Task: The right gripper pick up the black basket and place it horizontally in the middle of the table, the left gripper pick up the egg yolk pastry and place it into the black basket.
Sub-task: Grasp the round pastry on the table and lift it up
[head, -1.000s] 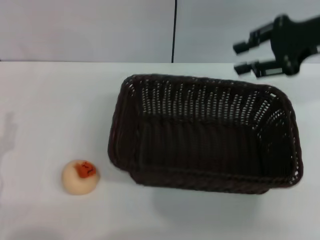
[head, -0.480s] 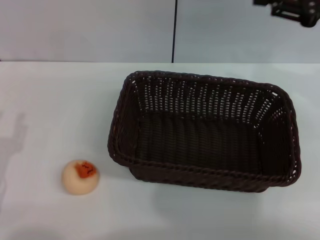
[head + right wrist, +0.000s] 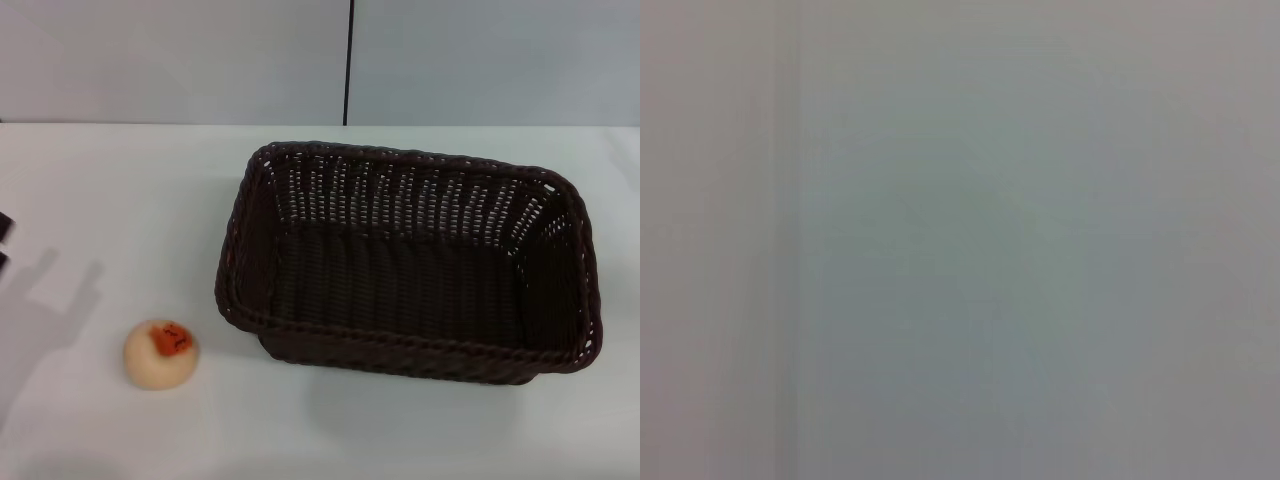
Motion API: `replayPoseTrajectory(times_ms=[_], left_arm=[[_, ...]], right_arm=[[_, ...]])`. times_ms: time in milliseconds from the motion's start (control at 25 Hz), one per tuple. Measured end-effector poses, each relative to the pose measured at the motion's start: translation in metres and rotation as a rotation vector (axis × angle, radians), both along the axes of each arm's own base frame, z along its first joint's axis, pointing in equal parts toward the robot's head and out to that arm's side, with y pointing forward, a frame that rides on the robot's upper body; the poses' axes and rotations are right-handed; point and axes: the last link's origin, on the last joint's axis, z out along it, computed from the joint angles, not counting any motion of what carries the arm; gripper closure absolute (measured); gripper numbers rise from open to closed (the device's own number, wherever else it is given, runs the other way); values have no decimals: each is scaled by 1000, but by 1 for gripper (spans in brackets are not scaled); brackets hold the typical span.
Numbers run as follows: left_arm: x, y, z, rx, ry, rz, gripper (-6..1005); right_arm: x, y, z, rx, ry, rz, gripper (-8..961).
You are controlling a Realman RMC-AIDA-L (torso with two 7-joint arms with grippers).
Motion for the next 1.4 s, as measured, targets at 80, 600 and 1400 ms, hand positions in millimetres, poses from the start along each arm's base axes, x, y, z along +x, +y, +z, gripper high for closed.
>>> replayPoseTrajectory(times_ms=[80,600,1400], left_arm=[[-3,-2,-3,-67,55,-13,499],[-20,-8,-49,-377,244,46,509],[-12,-10,-64,-455,274,-18,524]], right_arm=[[17,-9,-1,28,30,-65,518],[31,-16,3,70,69,-129,518],[29,-7,-1,55,88,-136,518]])
